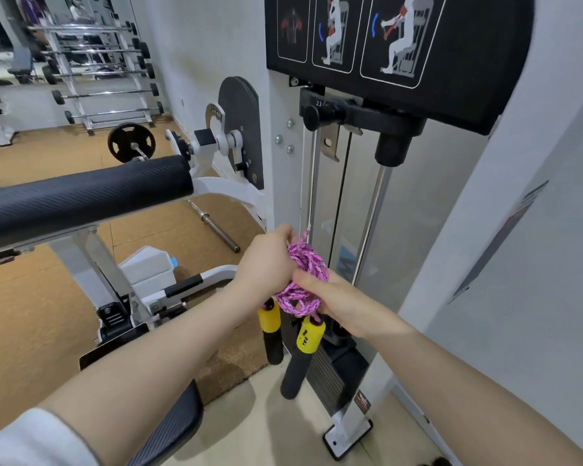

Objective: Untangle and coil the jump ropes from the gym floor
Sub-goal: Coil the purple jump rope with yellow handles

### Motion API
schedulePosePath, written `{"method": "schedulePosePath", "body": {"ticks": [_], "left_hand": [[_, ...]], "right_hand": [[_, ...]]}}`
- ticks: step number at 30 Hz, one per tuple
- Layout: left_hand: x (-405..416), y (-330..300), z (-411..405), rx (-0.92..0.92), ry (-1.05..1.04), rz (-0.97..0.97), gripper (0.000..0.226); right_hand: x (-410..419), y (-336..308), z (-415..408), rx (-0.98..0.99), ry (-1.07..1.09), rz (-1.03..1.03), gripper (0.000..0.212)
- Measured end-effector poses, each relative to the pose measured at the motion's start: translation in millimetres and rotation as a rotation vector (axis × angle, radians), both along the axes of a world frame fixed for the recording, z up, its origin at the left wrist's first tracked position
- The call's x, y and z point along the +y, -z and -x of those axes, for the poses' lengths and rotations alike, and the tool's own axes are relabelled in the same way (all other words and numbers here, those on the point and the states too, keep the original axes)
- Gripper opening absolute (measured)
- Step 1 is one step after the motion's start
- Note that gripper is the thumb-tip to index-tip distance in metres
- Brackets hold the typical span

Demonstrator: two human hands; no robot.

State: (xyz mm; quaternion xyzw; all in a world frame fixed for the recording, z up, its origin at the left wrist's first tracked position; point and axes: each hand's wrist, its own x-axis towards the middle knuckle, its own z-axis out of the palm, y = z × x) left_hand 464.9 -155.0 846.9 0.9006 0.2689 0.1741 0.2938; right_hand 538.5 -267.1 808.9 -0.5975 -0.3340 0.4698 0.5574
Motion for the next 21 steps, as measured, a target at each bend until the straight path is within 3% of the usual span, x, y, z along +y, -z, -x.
{"method": "schedulePosePath", "body": {"ticks": [2,4,7,11,14,16,18,21], "left_hand": [[0,-2,-1,-0.018,0.030,-0.053,0.021],[2,-2,-1,0.011,0.126,0.066,0.020],[1,-1,1,0.068,0.261,0.486,0.023],[-10,3,5,-0.059,0.417,0.978,0.031],[-19,2,6,-0.147,0.454,0.996,0.028],[-24,-6,3,-0.184,0.431,0.887,0.023],[-33,-19,0,-0.211,0.446,0.760,0.019],[-58,-47,-9,-0.312,0.498,0.758,0.018]], "right_hand": [[0,-2,-4,-0.059,0.055,-0.020,0.021],[-4,-2,-11,-0.135,0.122,-0.029,0.022],[-13,0,-22,-0.194,0.217,0.010,0.028],[-19,-1,-25,-0.299,0.262,0.026,0.036],[-30,-13,-26,-0.513,0.215,-0.003,0.064],[-42,-29,-25,-0.582,0.177,-0.050,0.080],[-56,-49,-22,-0.529,0.157,-0.116,0.080],[-78,-76,-21,-0.341,0.231,-0.240,0.061]]}}
